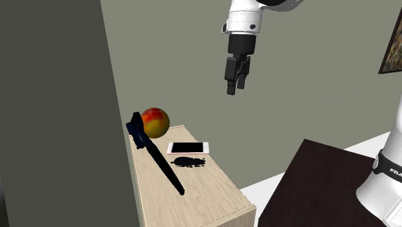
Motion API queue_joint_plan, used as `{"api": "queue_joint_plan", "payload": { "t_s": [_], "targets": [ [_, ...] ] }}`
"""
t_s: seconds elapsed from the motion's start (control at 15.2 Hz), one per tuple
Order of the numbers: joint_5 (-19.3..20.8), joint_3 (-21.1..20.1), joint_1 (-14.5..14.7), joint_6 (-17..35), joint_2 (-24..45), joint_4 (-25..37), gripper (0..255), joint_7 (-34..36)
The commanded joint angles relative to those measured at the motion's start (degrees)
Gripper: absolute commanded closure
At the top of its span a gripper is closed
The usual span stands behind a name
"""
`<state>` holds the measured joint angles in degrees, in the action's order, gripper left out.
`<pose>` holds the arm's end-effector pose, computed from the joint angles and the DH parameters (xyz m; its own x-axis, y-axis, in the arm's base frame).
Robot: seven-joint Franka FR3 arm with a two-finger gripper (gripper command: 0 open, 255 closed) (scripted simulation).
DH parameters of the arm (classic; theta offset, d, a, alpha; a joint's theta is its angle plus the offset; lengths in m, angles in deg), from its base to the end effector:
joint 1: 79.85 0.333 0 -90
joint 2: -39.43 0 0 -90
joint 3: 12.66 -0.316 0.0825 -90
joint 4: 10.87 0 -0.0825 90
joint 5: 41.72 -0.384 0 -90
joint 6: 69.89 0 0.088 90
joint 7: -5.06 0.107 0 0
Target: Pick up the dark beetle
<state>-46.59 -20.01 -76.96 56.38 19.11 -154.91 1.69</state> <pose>0.4185 0.0786 0.4092 0.9827 0.1801 0.0437 0.1812 -0.9832 -0.0236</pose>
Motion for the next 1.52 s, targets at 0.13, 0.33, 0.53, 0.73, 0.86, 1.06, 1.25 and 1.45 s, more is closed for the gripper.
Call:
{"api": "queue_joint_plan", "payload": {
  "t_s": [0.13,0.33,0.53,0.73,0.86,1.06,1.25,1.45],
  "targets": [
    [1.14,-1.14,0.33,7.27,9.35,2.08,0,-0.54],
    [2.57,-1.85,0.55,11.97,16.25,4.16,0,-0.57],
    [4.56,-2.34,0.88,16.06,23.26,6.90,0,-0.22],
    [6.99,-2.41,1.53,19.48,30.28,10.29,0,0.41],
    [8.69,-2.23,2.18,21.36,34.94,12.90,0,0.89],
    [11.09,-1.65,3.43,23.62,41.84,17.31,0,1.48],
    [13.11,-0.91,4.89,25.23,48.65,22.31,0,1.79],
    [14.11,-0.32,5.84,26.34,52.88,25.34,0,1.90]
  ]
}}
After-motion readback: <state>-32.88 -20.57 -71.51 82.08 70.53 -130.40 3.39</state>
